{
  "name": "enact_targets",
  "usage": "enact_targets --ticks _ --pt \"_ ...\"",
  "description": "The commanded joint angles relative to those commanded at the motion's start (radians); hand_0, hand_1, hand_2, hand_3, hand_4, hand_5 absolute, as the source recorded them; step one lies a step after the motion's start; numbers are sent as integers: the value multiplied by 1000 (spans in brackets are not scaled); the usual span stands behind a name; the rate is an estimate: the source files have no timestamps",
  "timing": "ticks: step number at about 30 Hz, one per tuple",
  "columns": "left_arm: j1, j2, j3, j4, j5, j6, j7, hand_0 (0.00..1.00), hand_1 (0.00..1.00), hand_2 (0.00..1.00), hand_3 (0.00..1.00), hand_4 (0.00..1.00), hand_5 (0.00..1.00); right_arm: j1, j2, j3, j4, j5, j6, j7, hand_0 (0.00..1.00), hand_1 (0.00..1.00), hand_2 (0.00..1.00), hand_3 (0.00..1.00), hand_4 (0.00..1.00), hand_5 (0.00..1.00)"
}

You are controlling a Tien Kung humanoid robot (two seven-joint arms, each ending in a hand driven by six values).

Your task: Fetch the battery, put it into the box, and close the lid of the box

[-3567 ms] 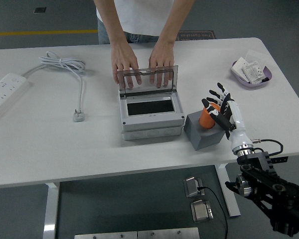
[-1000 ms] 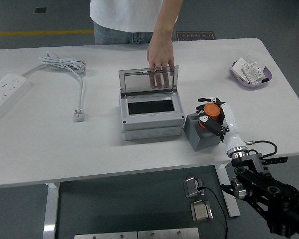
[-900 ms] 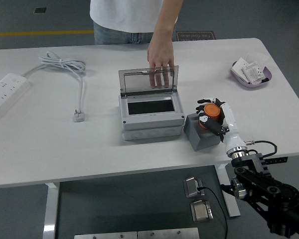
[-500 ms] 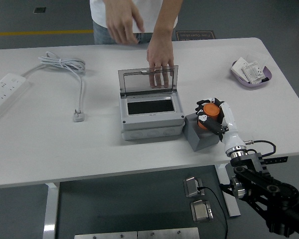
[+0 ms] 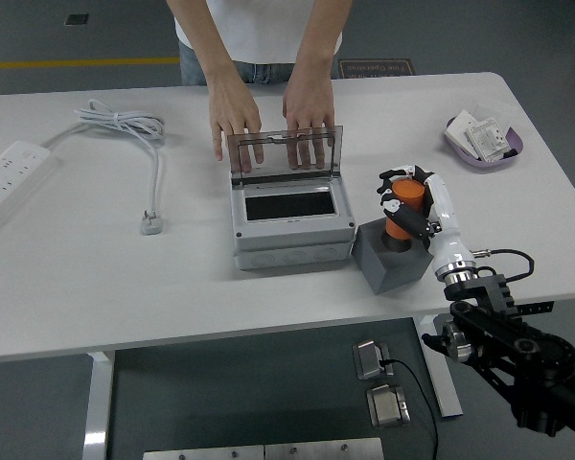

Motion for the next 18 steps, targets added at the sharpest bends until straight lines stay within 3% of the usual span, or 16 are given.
enact_targets --ticks 3,9,17,18 --pt "0 0 -1 0 1 0 0 567 639 594 600 630 125 15 -3 -1 9 -21 -13 -11 239 237 229 258 2 2" --pt "0 1 -5 0 6 0 2 567 640 596 600 630 129 76 -13 -26 61 -175 -97 -116 238 237 228 258 2 2" --pt "-2 5 -13 -1 15 0 6 567 640 595 601 629 134 210 -13 -163 80 -389 -180 -271 235 237 229 259 2 2" --pt "-3 6 -15 -1 16 0 7 568 640 595 600 628 135 226 -9 -183 77 -405 -183 -286 153 253 255 258 2 2"
